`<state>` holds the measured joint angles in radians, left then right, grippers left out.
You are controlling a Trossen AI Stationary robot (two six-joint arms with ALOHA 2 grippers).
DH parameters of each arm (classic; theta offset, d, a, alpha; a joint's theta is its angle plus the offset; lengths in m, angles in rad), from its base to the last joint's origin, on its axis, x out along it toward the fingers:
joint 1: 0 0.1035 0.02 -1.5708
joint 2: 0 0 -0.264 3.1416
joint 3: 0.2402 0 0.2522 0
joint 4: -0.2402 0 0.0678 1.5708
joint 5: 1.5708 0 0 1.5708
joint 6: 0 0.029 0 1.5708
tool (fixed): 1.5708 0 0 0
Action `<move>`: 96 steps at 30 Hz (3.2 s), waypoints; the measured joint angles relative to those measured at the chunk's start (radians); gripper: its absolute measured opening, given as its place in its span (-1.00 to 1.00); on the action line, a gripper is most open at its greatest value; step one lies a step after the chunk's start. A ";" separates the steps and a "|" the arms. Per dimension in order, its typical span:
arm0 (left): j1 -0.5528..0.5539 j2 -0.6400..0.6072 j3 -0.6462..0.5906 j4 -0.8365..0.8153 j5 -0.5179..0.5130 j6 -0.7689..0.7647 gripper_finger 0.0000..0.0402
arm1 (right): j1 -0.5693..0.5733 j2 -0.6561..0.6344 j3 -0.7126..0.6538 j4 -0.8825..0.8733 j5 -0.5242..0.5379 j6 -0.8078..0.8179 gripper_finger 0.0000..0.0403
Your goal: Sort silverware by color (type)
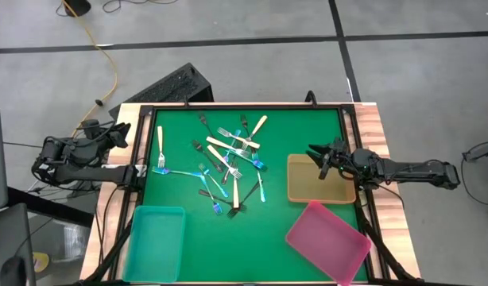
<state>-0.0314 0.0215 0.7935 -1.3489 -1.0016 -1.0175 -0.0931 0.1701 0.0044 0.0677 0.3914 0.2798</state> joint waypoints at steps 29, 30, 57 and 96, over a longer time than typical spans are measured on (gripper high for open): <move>0.000 0.000 0.000 0.000 0.000 0.000 -0.21 | 0.000 0.000 0.000 0.000 0.000 0.000 -0.16; 0.000 0.000 0.000 0.000 0.000 0.000 -0.21 | 0.000 0.000 0.000 0.000 0.000 0.000 -0.16; 0.000 0.000 0.000 0.000 0.000 0.000 -0.21 | 0.000 0.000 0.000 0.000 0.000 0.000 -0.16; 0.000 0.000 0.000 0.000 0.000 0.000 -0.21 | -0.001 0.000 0.017 -0.018 -0.023 0.000 -0.16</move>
<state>-0.0315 0.0212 0.7934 -1.3490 -1.0016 -1.0173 -0.0940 0.1703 0.0212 0.0494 0.3687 0.2798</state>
